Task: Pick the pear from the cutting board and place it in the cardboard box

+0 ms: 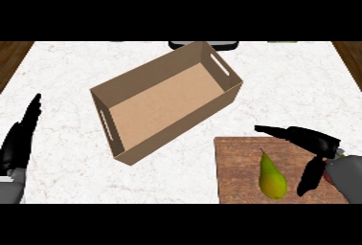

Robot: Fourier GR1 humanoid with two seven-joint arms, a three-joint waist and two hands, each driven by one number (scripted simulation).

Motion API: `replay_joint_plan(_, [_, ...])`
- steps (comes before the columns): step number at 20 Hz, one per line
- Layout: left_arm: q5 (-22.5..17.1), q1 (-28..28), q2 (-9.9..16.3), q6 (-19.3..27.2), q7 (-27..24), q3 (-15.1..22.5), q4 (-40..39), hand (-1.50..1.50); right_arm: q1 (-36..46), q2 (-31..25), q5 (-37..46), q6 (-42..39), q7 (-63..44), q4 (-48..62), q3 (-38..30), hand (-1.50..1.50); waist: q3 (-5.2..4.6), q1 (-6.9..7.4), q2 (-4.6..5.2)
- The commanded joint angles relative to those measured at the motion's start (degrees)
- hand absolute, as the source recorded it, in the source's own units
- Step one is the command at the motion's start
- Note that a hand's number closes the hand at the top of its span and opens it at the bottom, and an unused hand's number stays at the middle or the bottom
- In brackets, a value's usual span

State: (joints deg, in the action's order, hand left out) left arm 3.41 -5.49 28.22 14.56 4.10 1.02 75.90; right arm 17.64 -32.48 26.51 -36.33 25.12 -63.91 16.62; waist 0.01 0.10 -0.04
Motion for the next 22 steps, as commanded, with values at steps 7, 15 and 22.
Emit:
replay_joint_plan(7, [1.0, 1.9, 0.1, -4.5, -0.5, -3.3, 1.2, 0.0, -1.9, 2.0, -2.6, -5.9, 0.3, -7.3, -2.0, -1.5, -0.02, -0.07, -0.04])
replay_joint_plan(15, [4.7, -2.3, -4.1, -2.5, 0.7, -4.0, -0.7, 0.0, -6.5, 1.2, 0.2, -7.2, -5.4, -14.8, -0.8, -1.5, -0.02, -0.32, 0.0])
replay_joint_plan(22, [5.6, 0.1, -4.3, -5.4, 0.9, -6.1, 1.6, 0.0, -4.8, 6.7, 6.7, -5.6, -8.1, -9.2, 1.0, -1.5, 0.0, 0.09, 0.05])
